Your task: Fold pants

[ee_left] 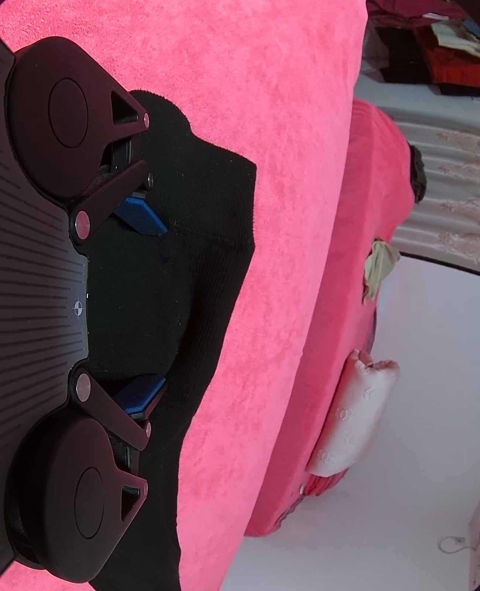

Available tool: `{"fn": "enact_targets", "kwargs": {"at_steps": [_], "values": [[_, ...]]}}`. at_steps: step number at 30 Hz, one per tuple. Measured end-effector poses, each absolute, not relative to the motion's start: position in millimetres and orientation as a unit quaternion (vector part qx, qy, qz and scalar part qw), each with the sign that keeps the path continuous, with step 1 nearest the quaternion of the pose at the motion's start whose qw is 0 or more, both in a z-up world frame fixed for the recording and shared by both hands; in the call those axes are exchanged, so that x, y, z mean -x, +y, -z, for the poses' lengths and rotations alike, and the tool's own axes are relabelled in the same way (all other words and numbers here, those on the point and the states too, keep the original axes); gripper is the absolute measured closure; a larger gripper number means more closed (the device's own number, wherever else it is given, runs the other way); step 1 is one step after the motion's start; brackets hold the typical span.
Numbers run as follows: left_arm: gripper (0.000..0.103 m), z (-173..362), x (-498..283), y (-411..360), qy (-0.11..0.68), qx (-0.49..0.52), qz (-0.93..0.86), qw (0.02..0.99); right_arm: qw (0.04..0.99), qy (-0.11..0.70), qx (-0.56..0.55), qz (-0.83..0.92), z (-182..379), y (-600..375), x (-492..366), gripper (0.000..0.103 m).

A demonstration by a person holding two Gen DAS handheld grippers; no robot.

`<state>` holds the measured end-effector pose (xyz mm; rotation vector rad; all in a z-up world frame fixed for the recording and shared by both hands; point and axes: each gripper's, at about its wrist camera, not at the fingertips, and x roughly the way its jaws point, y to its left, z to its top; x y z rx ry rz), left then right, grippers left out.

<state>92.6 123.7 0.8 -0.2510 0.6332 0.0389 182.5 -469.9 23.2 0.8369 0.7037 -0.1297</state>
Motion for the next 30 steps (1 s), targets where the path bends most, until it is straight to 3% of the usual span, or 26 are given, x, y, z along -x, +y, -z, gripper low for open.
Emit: {"fn": "enact_targets", "kwargs": {"at_steps": [6, 9, 11, 21, 26, 30], "values": [[0.0, 0, -93, 120, 0.311, 0.115, -0.024, 0.943, 0.87, 0.291, -0.395, 0.041, -15, -471, -192, 0.03], [0.0, 0, -93, 116, 0.312, 0.105, -0.029, 0.944, 0.884, 0.287, -0.365, 0.052, -13, -463, -192, 0.05], [0.0, 1, -94, 114, 0.313, 0.098, -0.032, 0.944, 0.893, 0.296, -0.333, 0.054, -13, -455, -191, 0.079], [0.0, 1, -95, 112, 0.316, 0.084, -0.036, 0.944, 0.967, 0.22, -0.095, 0.083, -63, -364, -173, 0.084], [0.0, -1, -95, 110, 0.317, 0.078, -0.04, 0.944, 0.982, 0.133, 0.129, 0.028, -78, -253, -140, 0.084], [0.0, -7, -89, 110, 0.307, 0.076, -0.047, 0.948, 0.945, 0.08, 0.314, -0.048, -45, -145, -104, 0.084]]}}
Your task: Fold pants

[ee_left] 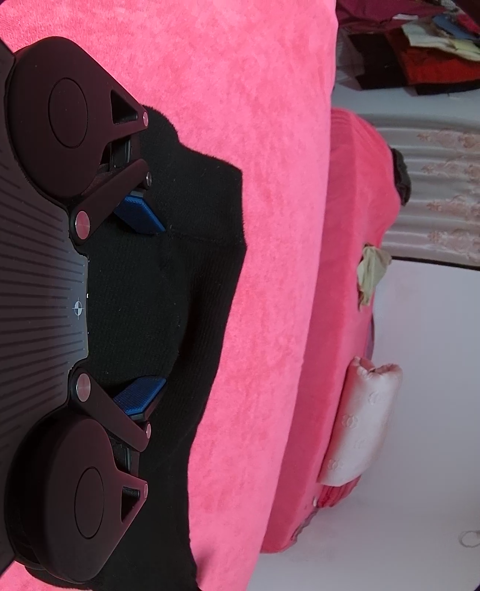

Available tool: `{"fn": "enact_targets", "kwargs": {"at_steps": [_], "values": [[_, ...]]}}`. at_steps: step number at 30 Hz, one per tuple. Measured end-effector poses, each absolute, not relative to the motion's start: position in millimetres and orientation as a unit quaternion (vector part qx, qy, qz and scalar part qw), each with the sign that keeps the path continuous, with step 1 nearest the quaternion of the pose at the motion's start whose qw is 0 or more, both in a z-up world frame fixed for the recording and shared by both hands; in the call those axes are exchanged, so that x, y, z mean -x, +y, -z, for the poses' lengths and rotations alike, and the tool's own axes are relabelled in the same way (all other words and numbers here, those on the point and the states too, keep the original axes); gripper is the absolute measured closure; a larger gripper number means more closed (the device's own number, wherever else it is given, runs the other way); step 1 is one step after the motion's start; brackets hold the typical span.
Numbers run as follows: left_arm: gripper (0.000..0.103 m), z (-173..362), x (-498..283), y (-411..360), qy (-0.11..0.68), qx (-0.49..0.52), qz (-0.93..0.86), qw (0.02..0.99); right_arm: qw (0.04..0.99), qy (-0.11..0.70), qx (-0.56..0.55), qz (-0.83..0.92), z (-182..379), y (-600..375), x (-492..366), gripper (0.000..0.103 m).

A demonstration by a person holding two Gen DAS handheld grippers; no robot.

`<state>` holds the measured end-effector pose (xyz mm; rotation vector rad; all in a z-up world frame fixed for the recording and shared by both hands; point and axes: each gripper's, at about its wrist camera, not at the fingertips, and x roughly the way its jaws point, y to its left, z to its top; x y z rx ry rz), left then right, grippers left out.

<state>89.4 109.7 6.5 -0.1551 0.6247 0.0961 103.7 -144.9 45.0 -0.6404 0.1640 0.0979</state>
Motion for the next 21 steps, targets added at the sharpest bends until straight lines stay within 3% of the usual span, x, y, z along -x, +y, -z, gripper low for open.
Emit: {"fn": "enact_targets", "kwargs": {"at_steps": [5, 6, 15, 18, 20, 21], "values": [[0.0, -19, -78, 105, 0.293, 0.07, -0.057, 0.952, 0.856, 0.136, 0.482, -0.127, 28, -48, -89, 0.084], [0.0, -23, -74, 104, 0.288, 0.066, -0.054, 0.954, 0.849, 0.118, 0.503, -0.11, 37, -42, -87, 0.085], [0.0, -71, -83, 60, 0.254, 0.056, 0.0, 0.965, 0.842, 0.086, 0.51, -0.151, 31, -62, -52, 0.082], [0.0, -81, -93, 27, 0.25, 0.023, 0.021, 0.968, 0.828, 0.059, 0.54, -0.135, 39, -61, -47, 0.071], [0.0, -86, -100, 9, 0.248, 0.014, 0.029, 0.968, 0.833, 0.053, 0.532, -0.142, 33, -62, -42, 0.058], [0.0, -88, -105, 1, 0.249, 0.016, 0.036, 0.968, 0.837, 0.055, 0.524, -0.147, 32, -63, -41, 0.057]]}}
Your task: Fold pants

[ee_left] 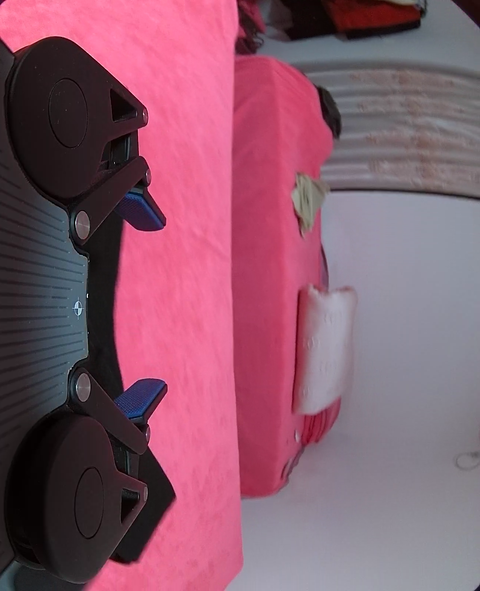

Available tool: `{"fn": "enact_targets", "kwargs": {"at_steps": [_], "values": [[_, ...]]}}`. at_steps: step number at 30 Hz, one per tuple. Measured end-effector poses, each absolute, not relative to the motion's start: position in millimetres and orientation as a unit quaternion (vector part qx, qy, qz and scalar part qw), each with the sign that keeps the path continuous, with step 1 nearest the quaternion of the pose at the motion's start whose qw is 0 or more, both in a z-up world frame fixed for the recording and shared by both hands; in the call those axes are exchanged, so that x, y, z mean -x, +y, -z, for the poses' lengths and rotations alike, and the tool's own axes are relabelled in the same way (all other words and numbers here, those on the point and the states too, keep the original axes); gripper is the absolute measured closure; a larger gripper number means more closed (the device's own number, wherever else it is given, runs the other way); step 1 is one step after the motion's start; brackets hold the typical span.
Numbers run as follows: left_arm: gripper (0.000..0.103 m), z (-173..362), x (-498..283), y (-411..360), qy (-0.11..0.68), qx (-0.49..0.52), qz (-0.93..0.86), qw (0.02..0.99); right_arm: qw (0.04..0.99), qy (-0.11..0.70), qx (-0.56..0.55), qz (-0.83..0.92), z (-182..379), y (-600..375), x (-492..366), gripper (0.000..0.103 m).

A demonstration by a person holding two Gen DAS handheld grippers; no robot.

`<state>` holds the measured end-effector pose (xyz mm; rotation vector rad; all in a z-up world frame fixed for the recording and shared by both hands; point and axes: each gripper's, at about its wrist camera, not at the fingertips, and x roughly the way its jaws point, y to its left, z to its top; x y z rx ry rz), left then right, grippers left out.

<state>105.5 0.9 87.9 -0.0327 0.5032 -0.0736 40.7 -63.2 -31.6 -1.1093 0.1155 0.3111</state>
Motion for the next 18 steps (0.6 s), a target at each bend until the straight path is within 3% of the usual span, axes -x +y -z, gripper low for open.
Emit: {"fn": "enact_targets", "kwargs": {"at_steps": [4, 8, 11, 18], "values": [[0.0, -77, -132, -28, 0.281, 0.034, 0.075, 0.956, 0.845, 0.057, 0.511, -0.149, 27, -72, -35, 0.057], [0.0, -36, -156, -42, 0.352, 0.024, 0.055, 0.934, 0.857, 0.059, 0.494, -0.136, 18, -98, -25, 0.041], [0.0, -8, -153, -33, 0.381, 0.047, 0.054, 0.922, 0.868, 0.071, 0.478, -0.114, 10, -131, -24, 0.038], [0.0, 9, -128, -24, 0.337, 0.056, 0.057, 0.938, 0.909, 0.15, 0.388, -0.015, -7, -198, -63, 0.038]]}}
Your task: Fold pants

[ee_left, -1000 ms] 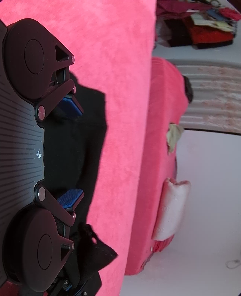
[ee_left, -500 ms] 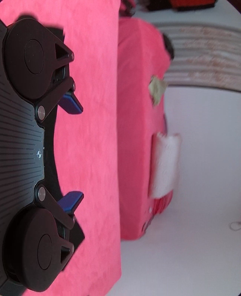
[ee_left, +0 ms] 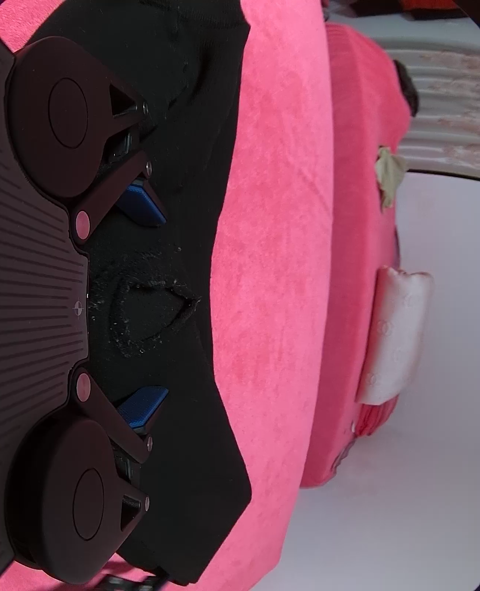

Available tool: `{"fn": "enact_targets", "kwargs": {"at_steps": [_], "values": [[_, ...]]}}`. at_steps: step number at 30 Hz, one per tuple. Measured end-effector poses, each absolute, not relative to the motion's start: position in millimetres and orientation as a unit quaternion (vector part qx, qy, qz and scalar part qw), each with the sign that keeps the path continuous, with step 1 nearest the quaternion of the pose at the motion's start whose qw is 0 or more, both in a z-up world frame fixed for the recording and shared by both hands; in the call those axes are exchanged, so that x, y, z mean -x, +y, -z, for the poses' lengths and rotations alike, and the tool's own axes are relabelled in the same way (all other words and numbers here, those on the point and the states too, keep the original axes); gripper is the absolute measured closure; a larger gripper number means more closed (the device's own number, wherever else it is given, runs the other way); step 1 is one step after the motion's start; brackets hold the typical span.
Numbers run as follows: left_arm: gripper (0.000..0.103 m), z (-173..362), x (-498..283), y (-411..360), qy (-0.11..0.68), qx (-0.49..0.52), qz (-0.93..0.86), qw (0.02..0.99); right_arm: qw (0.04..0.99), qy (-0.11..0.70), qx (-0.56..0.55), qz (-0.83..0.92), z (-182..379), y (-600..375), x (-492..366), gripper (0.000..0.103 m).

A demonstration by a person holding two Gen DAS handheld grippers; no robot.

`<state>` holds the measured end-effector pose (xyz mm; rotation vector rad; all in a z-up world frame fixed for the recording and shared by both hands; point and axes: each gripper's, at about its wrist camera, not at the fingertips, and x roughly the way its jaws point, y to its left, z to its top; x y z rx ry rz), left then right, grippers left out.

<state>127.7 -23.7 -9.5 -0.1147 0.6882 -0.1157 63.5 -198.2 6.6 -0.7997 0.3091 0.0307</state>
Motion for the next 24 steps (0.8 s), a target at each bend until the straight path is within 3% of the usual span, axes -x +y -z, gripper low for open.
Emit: {"fn": "enact_targets", "kwargs": {"at_steps": [3, 8, 12, 19, 24], "values": [[0.0, 6, -129, -27, 0.335, 0.049, 0.051, 0.94, 0.917, 0.161, 0.366, -0.002, -11, -194, -75, 0.038], [0.0, 6, -130, -26, 0.333, 0.053, 0.051, 0.94, 0.883, 0.105, 0.457, -0.004, 9, -177, -71, 0.038], [0.0, 7, -132, -31, 0.337, 0.038, 0.059, 0.939, 0.933, 0.175, 0.313, 0.025, -21, -221, -89, 0.034], [0.0, 8, -131, -29, 0.34, 0.038, 0.058, 0.938, 0.904, 0.194, 0.381, -0.02, -20, -220, -65, 0.032], [0.0, 6, -129, -31, 0.344, 0.03, 0.057, 0.937, 0.927, 0.215, 0.293, -0.097, -64, -238, -50, 0.024]]}}
